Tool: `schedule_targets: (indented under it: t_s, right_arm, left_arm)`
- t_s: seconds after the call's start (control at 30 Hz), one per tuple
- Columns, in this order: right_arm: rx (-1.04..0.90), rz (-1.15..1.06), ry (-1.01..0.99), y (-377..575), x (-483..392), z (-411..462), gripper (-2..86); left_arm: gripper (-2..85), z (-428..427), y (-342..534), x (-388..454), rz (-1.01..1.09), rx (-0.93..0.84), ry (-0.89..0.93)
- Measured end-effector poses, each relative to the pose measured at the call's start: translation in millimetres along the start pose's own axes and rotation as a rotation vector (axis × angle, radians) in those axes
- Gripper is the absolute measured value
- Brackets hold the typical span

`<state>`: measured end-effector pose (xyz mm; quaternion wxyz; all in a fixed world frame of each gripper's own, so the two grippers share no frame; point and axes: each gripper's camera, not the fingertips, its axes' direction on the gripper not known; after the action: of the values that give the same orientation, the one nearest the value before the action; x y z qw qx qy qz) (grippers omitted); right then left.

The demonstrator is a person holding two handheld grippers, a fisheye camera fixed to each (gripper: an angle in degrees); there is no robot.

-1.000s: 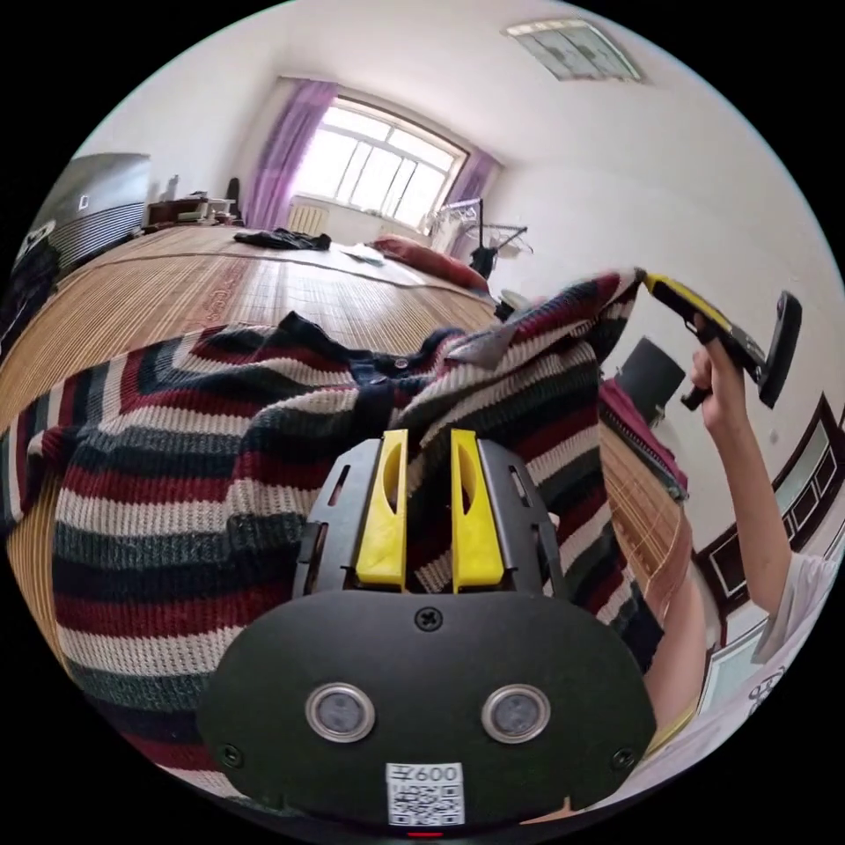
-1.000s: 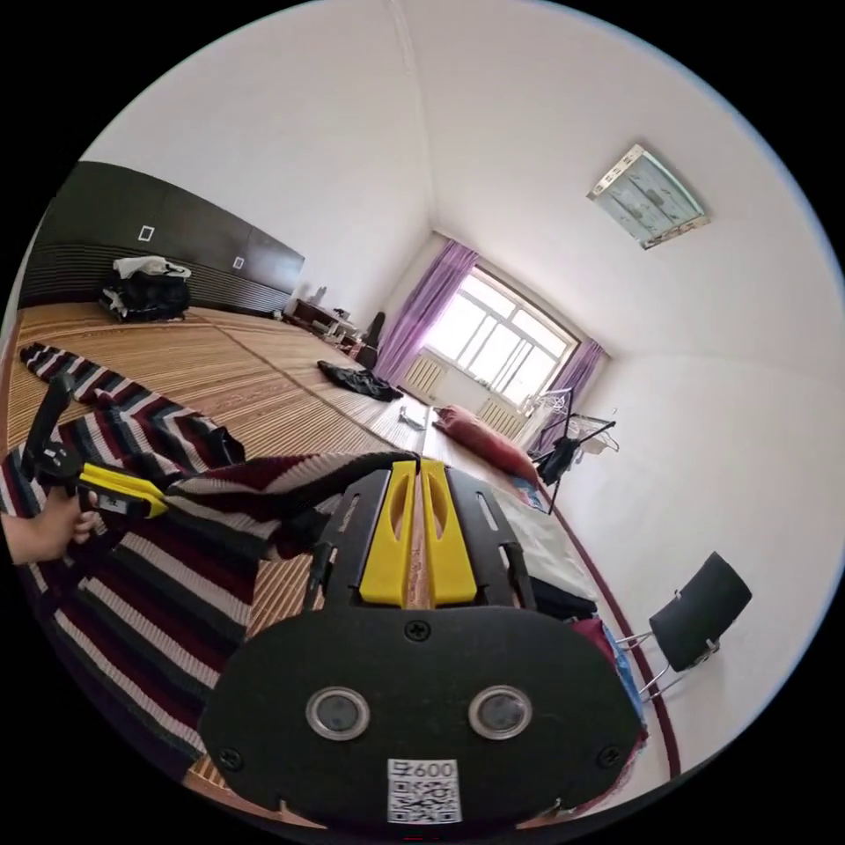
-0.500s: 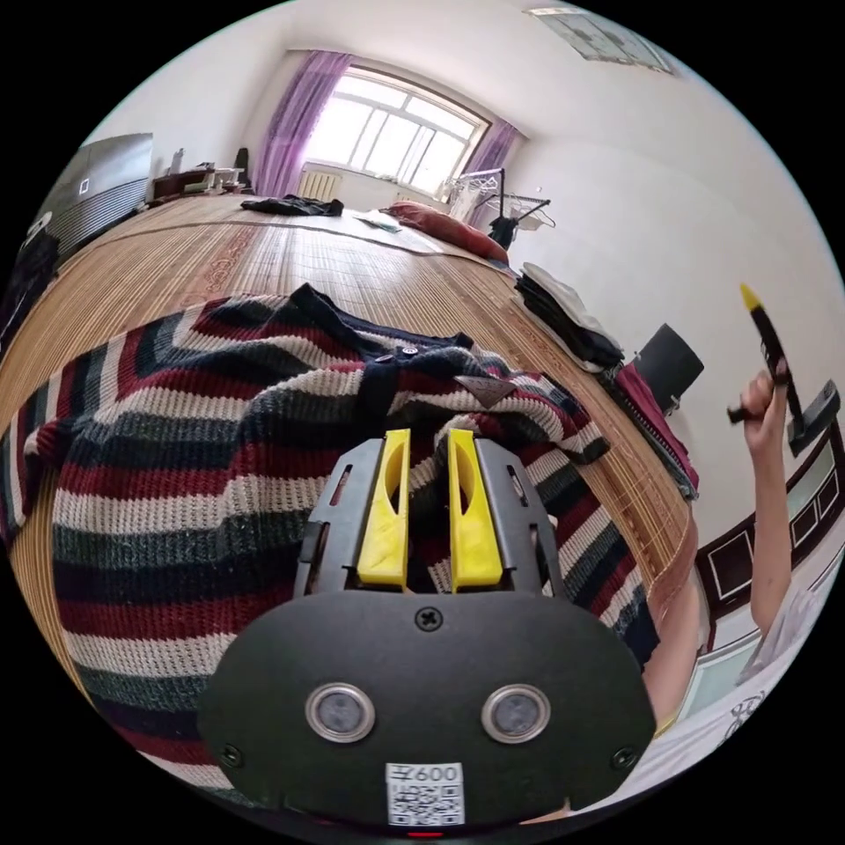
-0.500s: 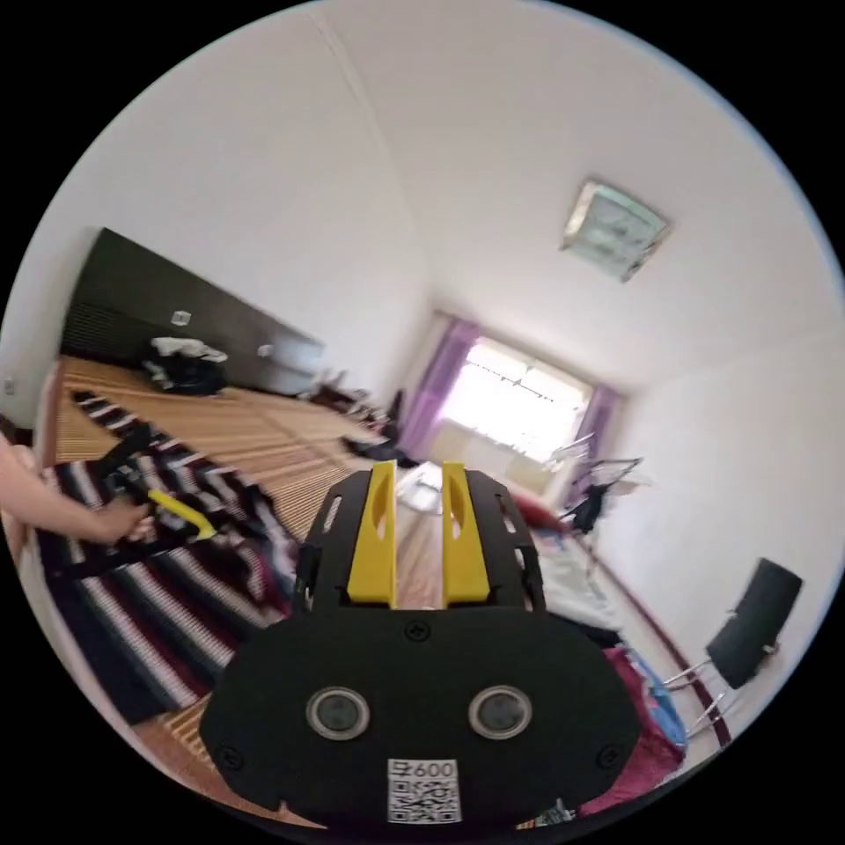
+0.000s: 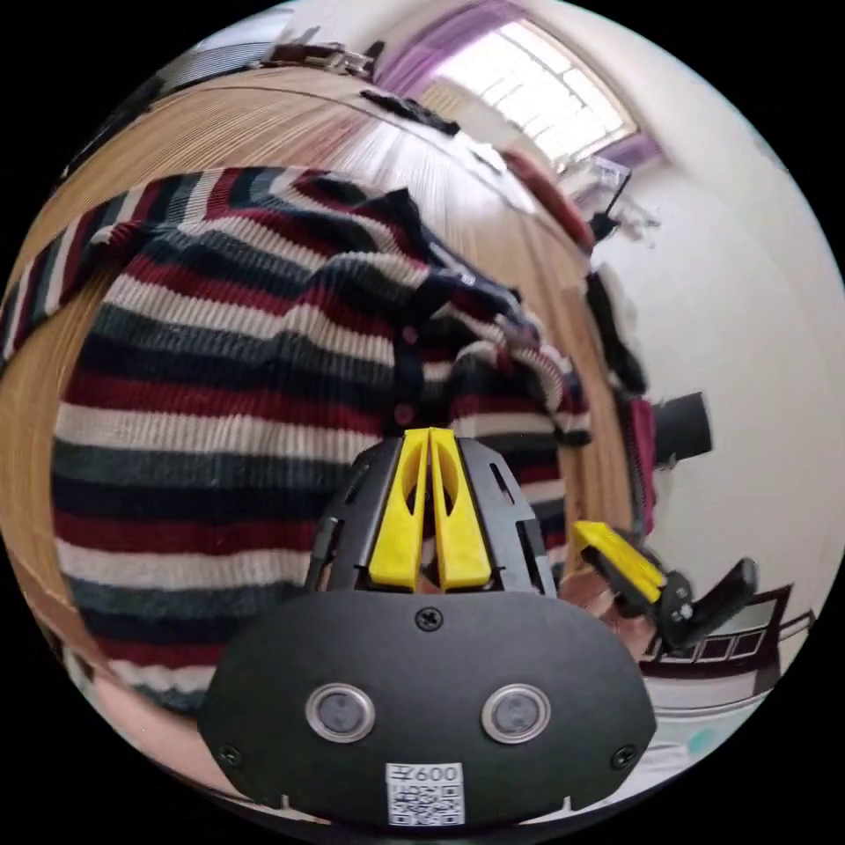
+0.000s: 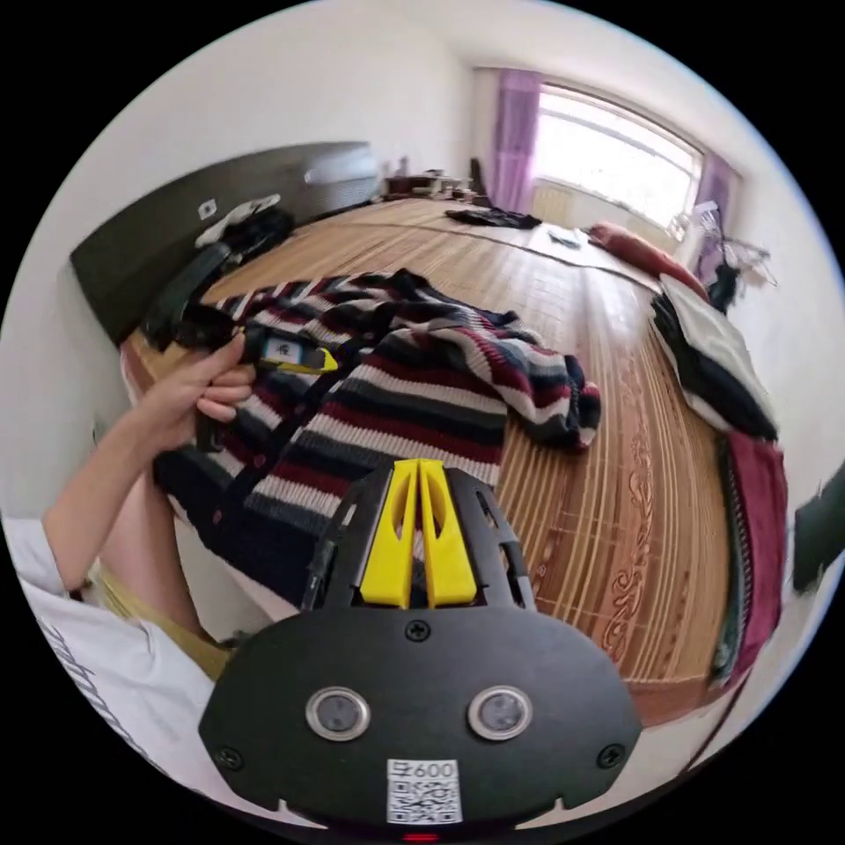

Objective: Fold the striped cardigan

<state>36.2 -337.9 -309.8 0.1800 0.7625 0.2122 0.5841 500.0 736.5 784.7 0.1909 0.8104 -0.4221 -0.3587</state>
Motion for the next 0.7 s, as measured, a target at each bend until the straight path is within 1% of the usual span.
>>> schedule_targets:
  t_s: [0.03, 0.07, 0.1, 0.13, 0.17, 0.2, 0.23, 0.27, 0.3, 0.33, 0.37, 0.4, 0.43, 0.5, 0.53, 0.6, 0.63, 0.7]
  right_arm:
    - [-0.033, -0.041, 0.032, -5.6, -15.2, 0.7, -0.8]
    - [-0.056, -0.054, 0.07, -12.5, -27.8, -1.0, -0.8]
    - [-0.064, -0.049, 0.081, -16.2, -32.7, -2.7, -0.8]
    - [-0.077, -0.036, 0.08, -22.0, -40.4, -6.8, -0.8]
    - [-0.082, -0.021, 0.061, -27.2, -46.0, -11.9, -0.8]
    - [-0.077, -0.01, 0.053, -30.7, -48.3, -14.8, -0.8]
    - [-0.089, 0.071, 0.081, -38.9, -47.6, -18.8, -0.8]
    - [-0.112, 0.177, 0.139, -44.1, -43.5, -20.1, -0.8]
    - [-0.119, 0.23, 0.177, -45.6, -41.5, -20.1, -0.8]
    - [-0.168, 0.304, 0.26, -47.5, -39.7, -17.6, -0.8]
    - [-0.209, 0.311, 0.321, -48.5, -41.6, -15.1, -0.8]
    - [-0.214, 0.309, 0.333, -47.2, -42.9, -14.4, -0.8]
    - [-0.221, 0.318, 0.344, -41.7, -45.0, -13.2, -0.8]
    - [-0.241, 0.304, 0.322, -37.1, -50.2, -12.6, -0.8]
    - [-0.253, 0.285, 0.285, -35.0, -53.4, -12.0, -0.8]
    - [-0.245, 0.284, 0.226, -34.2, -55.7, -15.3, -0.8]
    - [-0.229, 0.296, 0.197, -34.6, -55.3, -18.7, -0.8]
    - [-0.221, 0.326, 0.18, -36.5, -54.1, -20.4, -0.8]
  left_arm:
    - [0.6, -1.7, 10.3, 14.6, 0.077, -0.054, -0.09]
    - [0.7, -2.6, 15.7, 22.2, 0.122, -0.07, -0.125]
    - [0.7, -5.8, 27.5, 37.3, 0.211, -0.08, -0.191]
    - [0.8, -7.7, 33.4, 42.6, 0.233, -0.079, -0.222]
    - [0.8, -11.1, 45.2, 47.4, 0.219, -0.077, -0.28]
    - [0.8, -13.4, 56.3, 48.5, 0.202, -0.078, -0.296]
    - [0.8, -15.4, 65.8, 49.9, 0.204, -0.078, -0.283]
    - [0.8, -16.6, 69.9, 50.1, 0.191, -0.077, -0.28]
    - [0.9, -18.4, 79.1, 49.9, 0.146, -0.082, -0.294]
    - [0.9, -19.3, 83.7, 50.4, 0.123, -0.09, -0.312]
    - [0.9, -22.7, 93.9, 49.8, 0.049, -0.098, -0.378]
    - [0.8, -29.7, 107.5, 47.0, -0.039, -0.098, -0.396]
    - [0.8, -38.2, 120.9, 44.1, -0.112, -0.119, -0.344]
    - [0.8, -48.3, 137.9, 45.4, -0.127, -0.138, -0.281]
    - [0.9, -51.4, 142.9, 47.8, -0.116, -0.143, -0.279]
    - [0.9, -64.5, 160.3, 58.3, -0.089, -0.156, -0.329]
    - [0.9, -72.9, 169.2, 65.8, -0.064, -0.133, -0.374]
    - [0.8, -84.5, 182.3, 74.9, -0.027, -0.087, -0.407]
